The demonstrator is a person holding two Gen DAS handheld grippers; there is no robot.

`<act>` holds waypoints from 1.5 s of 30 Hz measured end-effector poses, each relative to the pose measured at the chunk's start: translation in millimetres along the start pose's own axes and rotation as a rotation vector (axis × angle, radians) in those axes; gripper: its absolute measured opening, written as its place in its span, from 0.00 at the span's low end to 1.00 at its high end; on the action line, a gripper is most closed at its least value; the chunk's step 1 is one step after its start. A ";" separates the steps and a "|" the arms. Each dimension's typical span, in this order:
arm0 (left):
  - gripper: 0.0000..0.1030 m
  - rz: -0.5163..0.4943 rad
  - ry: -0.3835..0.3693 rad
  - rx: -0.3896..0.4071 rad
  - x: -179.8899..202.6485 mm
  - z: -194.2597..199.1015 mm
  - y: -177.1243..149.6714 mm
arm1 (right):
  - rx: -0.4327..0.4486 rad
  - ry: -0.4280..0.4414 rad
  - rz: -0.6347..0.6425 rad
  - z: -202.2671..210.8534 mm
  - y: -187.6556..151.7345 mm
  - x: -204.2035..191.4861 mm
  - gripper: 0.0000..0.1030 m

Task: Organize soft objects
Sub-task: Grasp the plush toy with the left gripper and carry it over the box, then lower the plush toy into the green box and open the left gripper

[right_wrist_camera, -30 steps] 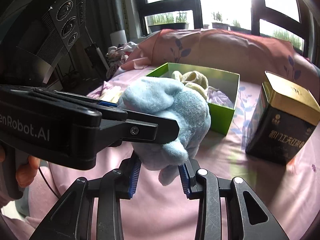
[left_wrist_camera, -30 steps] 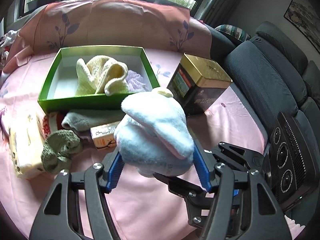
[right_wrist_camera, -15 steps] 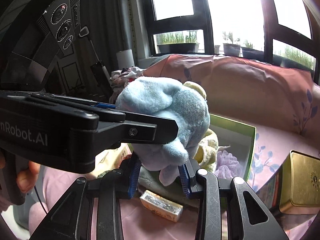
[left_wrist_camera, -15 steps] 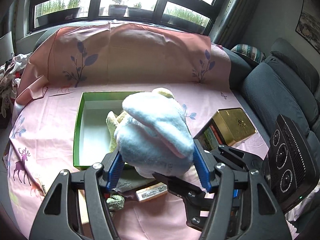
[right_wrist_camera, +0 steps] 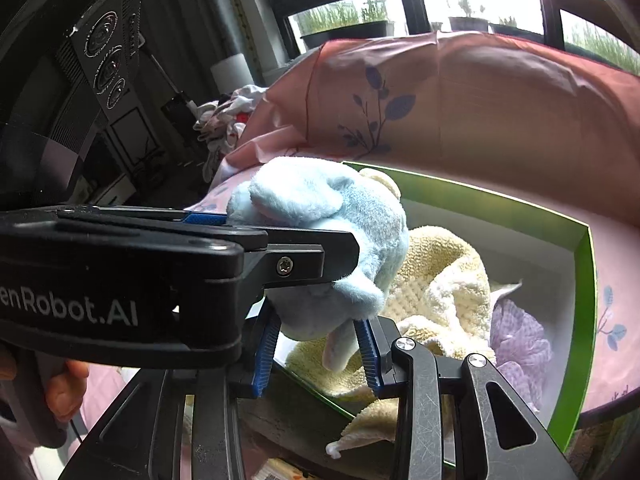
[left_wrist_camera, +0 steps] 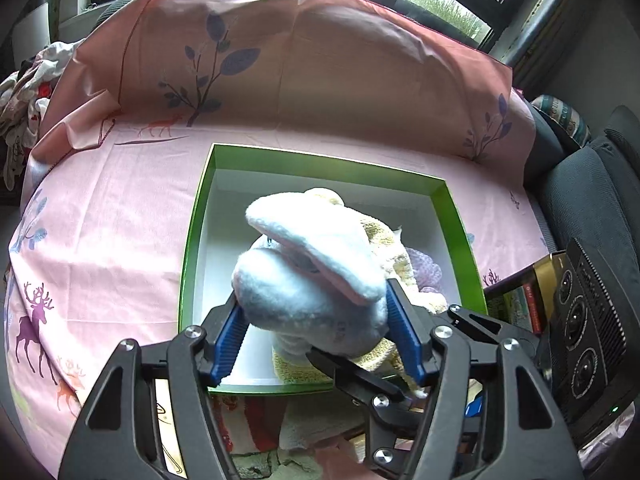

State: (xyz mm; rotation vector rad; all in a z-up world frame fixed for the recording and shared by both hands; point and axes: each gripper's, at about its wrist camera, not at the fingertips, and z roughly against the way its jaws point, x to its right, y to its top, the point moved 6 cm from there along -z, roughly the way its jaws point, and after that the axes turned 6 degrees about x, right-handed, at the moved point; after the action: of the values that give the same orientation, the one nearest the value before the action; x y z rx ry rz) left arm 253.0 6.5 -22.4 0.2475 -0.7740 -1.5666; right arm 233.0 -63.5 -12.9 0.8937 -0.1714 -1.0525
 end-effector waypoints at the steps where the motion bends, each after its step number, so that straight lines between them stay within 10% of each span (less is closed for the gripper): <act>1: 0.65 0.001 0.008 -0.006 -0.8 -3.1 -1.0 | -0.010 -0.011 0.002 -2.7 -1.8 0.5 0.36; 8: 0.81 0.002 0.079 -0.030 -9.2 -6.6 -5.7 | -0.023 -0.074 -0.002 9.1 -4.7 6.9 0.59; 22: 0.86 -0.015 0.147 0.065 -15.2 68.0 -24.1 | 0.055 -0.123 -0.088 94.3 -43.5 24.0 0.59; 28: 1.00 -0.031 0.153 0.089 -4.8 95.1 -54.4 | 0.069 -0.154 -0.109 125.6 -71.4 21.3 0.59; 45: 0.99 -0.064 0.199 0.069 38.6 104.0 -160.7 | 0.043 -0.283 -0.105 167.2 -129.1 4.6 0.60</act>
State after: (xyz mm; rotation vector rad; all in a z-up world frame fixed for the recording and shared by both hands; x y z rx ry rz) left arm 58.1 -1.9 -30.6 0.4757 -0.6702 -1.5499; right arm 60.6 -184.8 2.7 0.7961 -0.3877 -1.2754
